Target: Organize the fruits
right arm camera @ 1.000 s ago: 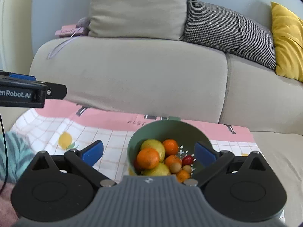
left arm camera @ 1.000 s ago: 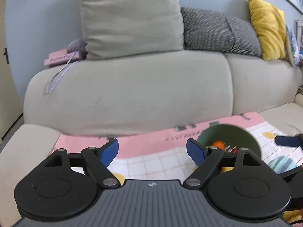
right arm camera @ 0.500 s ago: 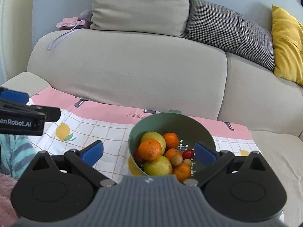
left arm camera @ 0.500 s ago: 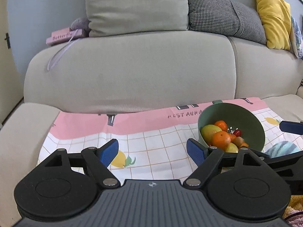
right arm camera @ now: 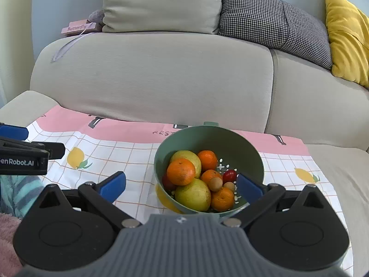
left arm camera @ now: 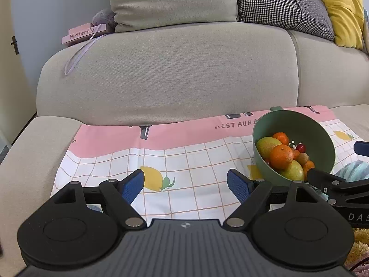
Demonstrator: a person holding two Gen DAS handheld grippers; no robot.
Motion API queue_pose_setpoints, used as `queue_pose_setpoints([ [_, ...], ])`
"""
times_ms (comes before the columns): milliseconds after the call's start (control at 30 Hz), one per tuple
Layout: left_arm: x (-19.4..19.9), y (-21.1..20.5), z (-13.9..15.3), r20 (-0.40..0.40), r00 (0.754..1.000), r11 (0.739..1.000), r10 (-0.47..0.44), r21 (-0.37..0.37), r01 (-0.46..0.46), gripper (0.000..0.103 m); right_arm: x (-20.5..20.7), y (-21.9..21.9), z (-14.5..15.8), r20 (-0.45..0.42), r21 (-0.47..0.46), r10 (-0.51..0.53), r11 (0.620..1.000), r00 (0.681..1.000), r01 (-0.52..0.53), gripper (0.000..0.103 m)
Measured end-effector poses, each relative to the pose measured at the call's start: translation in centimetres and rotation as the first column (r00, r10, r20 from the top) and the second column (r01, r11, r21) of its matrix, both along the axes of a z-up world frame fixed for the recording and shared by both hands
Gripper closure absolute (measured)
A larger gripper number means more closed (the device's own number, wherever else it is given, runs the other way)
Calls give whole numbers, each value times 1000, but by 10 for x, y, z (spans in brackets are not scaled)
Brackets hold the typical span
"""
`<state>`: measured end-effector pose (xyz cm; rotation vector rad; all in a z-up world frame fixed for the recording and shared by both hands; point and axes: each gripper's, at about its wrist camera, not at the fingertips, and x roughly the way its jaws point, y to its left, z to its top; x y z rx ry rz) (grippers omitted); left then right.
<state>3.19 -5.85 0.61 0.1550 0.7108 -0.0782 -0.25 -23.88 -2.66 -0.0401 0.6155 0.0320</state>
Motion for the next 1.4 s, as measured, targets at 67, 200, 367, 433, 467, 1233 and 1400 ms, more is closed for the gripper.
queue_pose_setpoints([
  [67, -1, 0, 0, 0, 1000, 1000, 2, 4, -2, 8, 0, 0, 0, 0, 0, 3, 1000, 1000, -3, 4],
  [200, -2, 1, 1, 2, 1000, 1000, 4, 0, -4, 8, -1, 0, 0, -2, 2, 2, 1000, 1000, -2, 4],
  [367, -3, 2, 2, 4, 1000, 1000, 9, -4, -9, 7, -1, 1, 1, -1, -7, 9, 1000, 1000, -9, 4],
  [433, -3, 2, 2, 4, 1000, 1000, 9, -5, -9, 7, -2, 1, 0, -1, -10, 12, 1000, 1000, -12, 4],
  [467, -3, 2, 2, 4, 1000, 1000, 9, -5, -9, 8, -2, 2, 0, -1, -12, 14, 1000, 1000, -14, 4],
  [1233, -1, 6, 0, -13, 1000, 1000, 18, -13, -18, 8, 0, 8, -1, -9, -50, 38, 998, 999, -39, 4],
  [1400, -1, 6, 0, -13, 1000, 1000, 19, -13, -19, 8, 0, 8, -2, -8, -51, 39, 998, 999, -39, 4],
])
